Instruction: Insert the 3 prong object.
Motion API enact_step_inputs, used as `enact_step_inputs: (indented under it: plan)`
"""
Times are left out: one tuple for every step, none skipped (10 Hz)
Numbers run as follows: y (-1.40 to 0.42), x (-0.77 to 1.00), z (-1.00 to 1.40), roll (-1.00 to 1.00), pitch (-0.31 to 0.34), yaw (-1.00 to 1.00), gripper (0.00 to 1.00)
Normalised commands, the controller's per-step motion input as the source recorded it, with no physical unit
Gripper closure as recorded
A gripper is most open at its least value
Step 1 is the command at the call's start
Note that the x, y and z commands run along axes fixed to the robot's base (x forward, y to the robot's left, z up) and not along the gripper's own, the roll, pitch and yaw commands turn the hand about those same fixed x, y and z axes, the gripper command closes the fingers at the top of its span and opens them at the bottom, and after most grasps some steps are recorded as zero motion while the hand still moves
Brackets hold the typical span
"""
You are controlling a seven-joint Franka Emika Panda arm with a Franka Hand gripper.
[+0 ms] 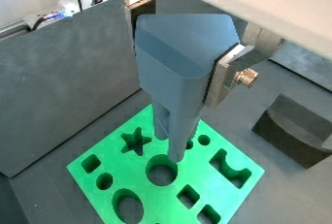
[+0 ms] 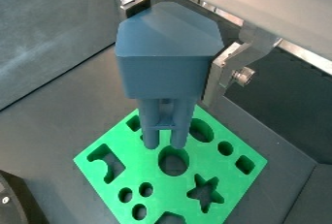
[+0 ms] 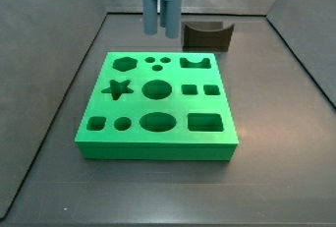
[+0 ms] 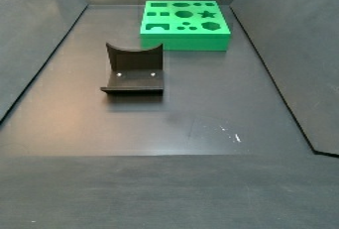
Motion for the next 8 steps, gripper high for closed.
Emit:
enact_step_inputs:
  plan:
    - [0.13,0.00,-0.24,0.00,-0.027,-0.89,1.00]
    - [0.00,0.00,-0.32,0.00,-0.003,-1.00,1.00]
    - [0.00,0.02,-0.25,0.00,-0.046,-1.00,1.00]
    - [0.09,0.03,-0.14,-0.04,-0.116,-0.88,1.00]
    - [0.52,-0.01,-0.12,-0.11,-0.143,-0.35,1.00]
    - [0.86,-0.21,-0.16,-0.17,-0.163,0.00,1.00]
    - [0.91,-0.27,-0.21,-0.16,-0.156,0.00,1.00]
    - [0.85,-0.41,-0.45,0.00,-0.053,-0.03,1.00]
